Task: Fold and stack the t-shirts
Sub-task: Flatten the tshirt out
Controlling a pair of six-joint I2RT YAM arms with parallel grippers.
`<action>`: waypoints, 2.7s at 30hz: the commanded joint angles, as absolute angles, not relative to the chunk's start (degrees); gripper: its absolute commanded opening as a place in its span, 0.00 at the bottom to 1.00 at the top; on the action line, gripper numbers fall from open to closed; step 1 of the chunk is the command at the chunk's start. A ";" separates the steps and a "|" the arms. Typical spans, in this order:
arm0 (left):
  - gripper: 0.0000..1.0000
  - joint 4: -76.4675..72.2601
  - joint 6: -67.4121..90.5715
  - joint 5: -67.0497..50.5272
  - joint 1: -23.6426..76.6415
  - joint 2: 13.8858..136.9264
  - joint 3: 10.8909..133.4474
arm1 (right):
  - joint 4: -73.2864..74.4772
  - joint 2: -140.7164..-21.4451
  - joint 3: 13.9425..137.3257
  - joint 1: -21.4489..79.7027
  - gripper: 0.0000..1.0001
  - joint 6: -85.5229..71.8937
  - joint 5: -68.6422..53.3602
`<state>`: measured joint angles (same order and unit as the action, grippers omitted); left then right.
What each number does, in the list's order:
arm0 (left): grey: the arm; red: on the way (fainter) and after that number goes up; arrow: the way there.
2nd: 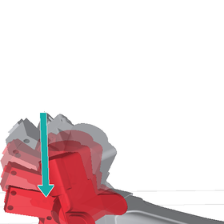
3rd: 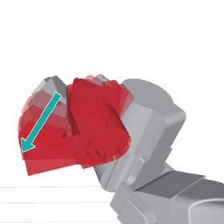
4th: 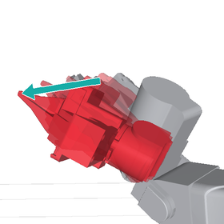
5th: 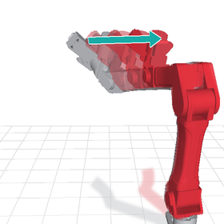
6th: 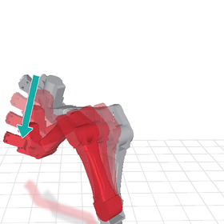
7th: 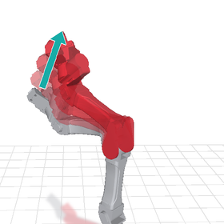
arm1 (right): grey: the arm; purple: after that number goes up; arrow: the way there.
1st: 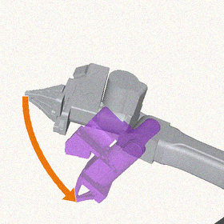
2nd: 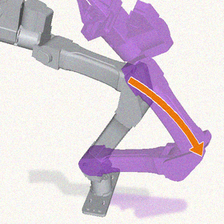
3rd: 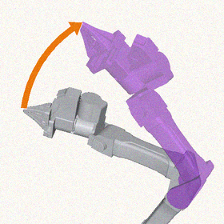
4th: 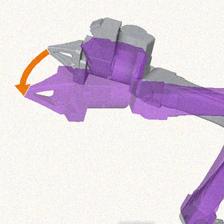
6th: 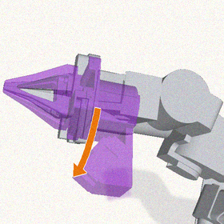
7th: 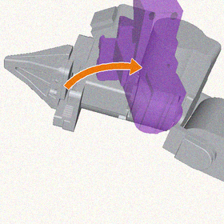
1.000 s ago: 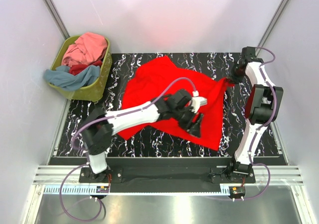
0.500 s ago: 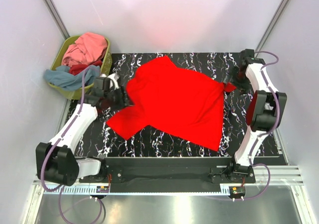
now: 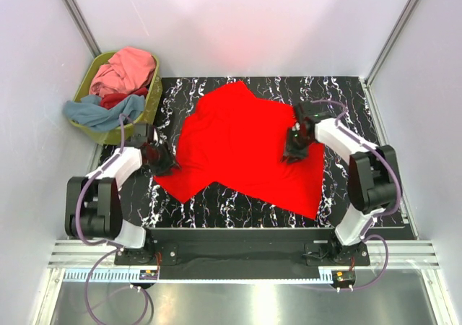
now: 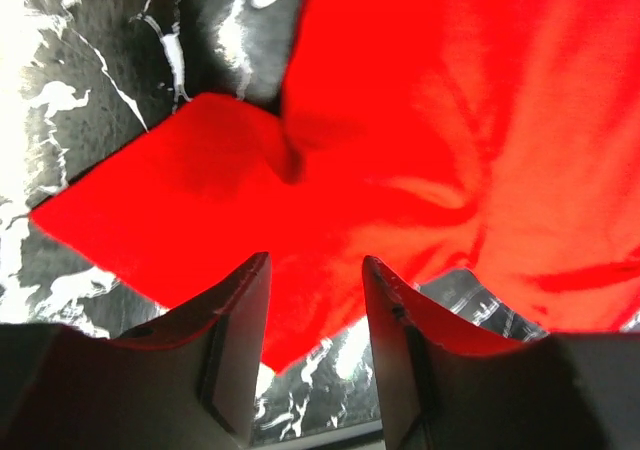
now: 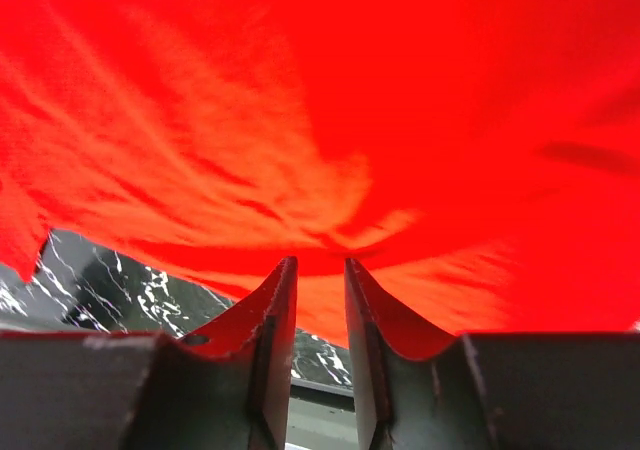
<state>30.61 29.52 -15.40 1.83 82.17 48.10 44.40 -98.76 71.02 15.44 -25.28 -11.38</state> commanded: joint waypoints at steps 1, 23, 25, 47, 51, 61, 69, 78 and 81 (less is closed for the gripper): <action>0.45 23.83 32.25 -17.05 1.84 85.25 45.53 | 39.46 -100.72 71.89 20.21 0.32 -24.79 -15.38; 0.46 31.01 53.52 -18.28 6.06 54.19 18.64 | 36.65 -106.44 73.92 31.37 0.34 -25.05 -14.41; 0.45 35.84 54.84 -17.06 6.59 48.54 17.41 | 36.30 -106.44 73.74 32.52 0.35 -25.84 -14.59; 0.41 25.77 35.34 -15.47 7.73 68.50 50.34 | 37.17 -109.24 78.13 38.06 0.54 -25.76 -15.12; 0.39 23.47 32.52 -16.26 8.88 82.85 60.17 | 38.85 -110.30 80.24 38.06 0.57 -24.44 -13.89; 0.33 23.55 31.55 -14.42 8.88 106.34 69.53 | 41.57 -114.69 83.67 35.95 0.70 -20.83 -11.86; 0.24 23.64 34.80 -15.21 7.03 104.42 56.63 | 40.17 -114.53 78.51 35.24 0.66 -23.29 -12.83; 0.24 22.76 42.01 -16.44 6.94 90.28 37.92 | 33.76 -103.90 60.41 35.77 0.66 -30.05 -14.50; 0.25 22.94 41.49 -16.78 7.12 80.97 32.54 | 32.00 -99.15 54.43 36.04 0.67 -32.16 -15.73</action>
<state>17.23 41.91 -19.07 6.90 85.49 38.37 31.88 -101.93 61.21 35.24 -29.04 -15.59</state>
